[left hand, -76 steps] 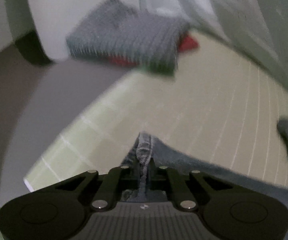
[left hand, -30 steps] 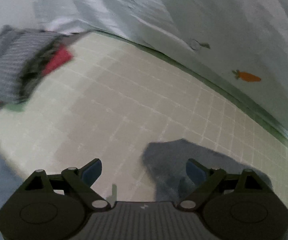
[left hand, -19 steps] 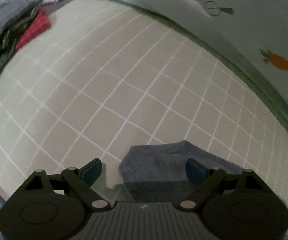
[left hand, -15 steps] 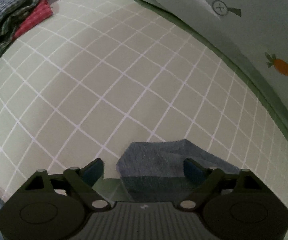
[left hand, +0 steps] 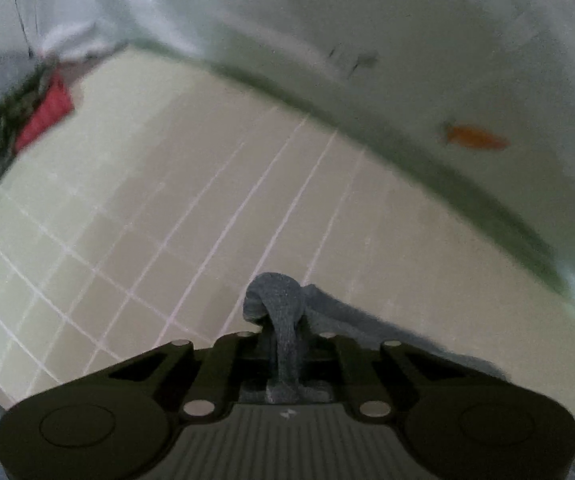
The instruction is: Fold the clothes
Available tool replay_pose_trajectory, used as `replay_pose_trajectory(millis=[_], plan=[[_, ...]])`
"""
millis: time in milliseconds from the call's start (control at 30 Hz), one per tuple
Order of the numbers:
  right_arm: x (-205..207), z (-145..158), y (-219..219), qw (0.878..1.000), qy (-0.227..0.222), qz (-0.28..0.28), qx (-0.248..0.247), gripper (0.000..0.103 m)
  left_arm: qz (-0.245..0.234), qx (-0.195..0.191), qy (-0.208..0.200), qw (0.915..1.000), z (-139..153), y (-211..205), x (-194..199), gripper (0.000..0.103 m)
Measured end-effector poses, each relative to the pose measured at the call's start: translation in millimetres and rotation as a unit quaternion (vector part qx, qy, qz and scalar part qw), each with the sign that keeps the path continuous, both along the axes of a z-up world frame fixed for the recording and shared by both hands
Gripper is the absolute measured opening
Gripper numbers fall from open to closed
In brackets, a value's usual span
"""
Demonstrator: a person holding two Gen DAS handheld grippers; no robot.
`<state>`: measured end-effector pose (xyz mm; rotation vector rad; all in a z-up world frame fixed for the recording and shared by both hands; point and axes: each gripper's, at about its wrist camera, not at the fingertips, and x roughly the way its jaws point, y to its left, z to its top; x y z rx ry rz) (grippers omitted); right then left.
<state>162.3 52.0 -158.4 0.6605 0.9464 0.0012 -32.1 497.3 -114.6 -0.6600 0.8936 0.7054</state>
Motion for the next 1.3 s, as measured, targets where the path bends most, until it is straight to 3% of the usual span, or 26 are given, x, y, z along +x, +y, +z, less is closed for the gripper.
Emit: replay_pose_trajectory(millis=[100, 200, 300, 400, 467, 600, 667, 700, 833, 900, 967, 1033, 1100, 1167, 1300], plan=[[-27.6, 30.7, -16.9, 0.999, -0.052, 0.006, -0.004, 0.004, -0.017, 0.048, -0.06, 0.9969, 43.1, -21.9, -25.2, 0.009], [-61.9, 56.2, -44.7, 0.995, -0.096, -0.001, -0.008, 0.003, -0.031, 0.1, -0.109, 0.9885, 79.0, -47.6, -58.2, 0.009], [-92.1, 67.8, -77.1, 0.993, -0.116, -0.008, -0.013, 0.003, -0.042, 0.098, -0.134, 0.9852, 93.7, -69.7, -95.3, 0.01], [-112.9, 52.0, -98.1, 0.995, -0.094, -0.002, -0.043, 0.003, -0.041, 0.057, -0.097, 0.9928, 72.9, -91.8, -128.1, 0.011], [-123.3, 32.4, -108.8, 0.997, -0.053, 0.0, -0.054, 0.003, -0.033, 0.024, -0.023, 0.9989, 39.4, -107.6, -144.5, 0.011], [-140.5, 1.5, -118.1, 0.996, 0.014, 0.017, -0.087, 0.005, -0.023, -0.054, 0.076, 0.9954, -12.6, -121.0, -173.5, 0.016], [-145.8, -4.5, -119.2, 0.994, 0.027, 0.024, -0.099, 0.005, -0.019, -0.055, 0.082, 0.9949, -15.1, -122.0, -184.6, 0.018], [-147.2, -6.4, -119.5, 0.994, 0.032, 0.027, -0.102, 0.006, -0.015, -0.051, 0.077, 0.9956, -11.7, -119.6, -187.5, 0.024], [-144.7, -8.8, -117.2, 0.993, 0.042, 0.025, -0.104, 0.017, -0.015, -0.011, 0.05, 0.9986, 9.3, -114.4, -182.6, 0.039], [-143.0, -8.8, -114.7, 0.993, 0.042, 0.025, -0.105, 0.022, -0.031, 0.019, 0.044, 0.9984, 20.3, -115.2, -174.0, 0.052], [-140.4, -9.3, -112.6, 0.994, 0.041, 0.025, -0.103, 0.039, -0.049, 0.047, 0.045, 0.9967, 27.6, -117.1, -161.3, 0.061], [-137.4, -6.0, -108.8, 0.994, 0.033, 0.028, -0.103, 0.048, -0.065, 0.063, 0.046, 0.9948, 30.3, -112.6, -150.2, 0.064], [-136.0, -1.5, -101.2, 0.993, 0.028, 0.036, -0.11, 0.059, -0.082, 0.061, 0.043, 0.9938, 27.6, -107.2, -135.9, 0.07], [-134.1, 1.3, -94.7, 0.992, 0.028, 0.04, -0.12, 0.081, -0.101, 0.057, 0.042, 0.9923, 23.4, -103.6, -119.7, 0.078], [-128.2, 2.4, -84.8, 0.99, 0.025, 0.045, -0.13, 0.088, -0.142, 0.056, 0.052, 0.9869, 11.4, -98.1, -83.4, 0.086]])
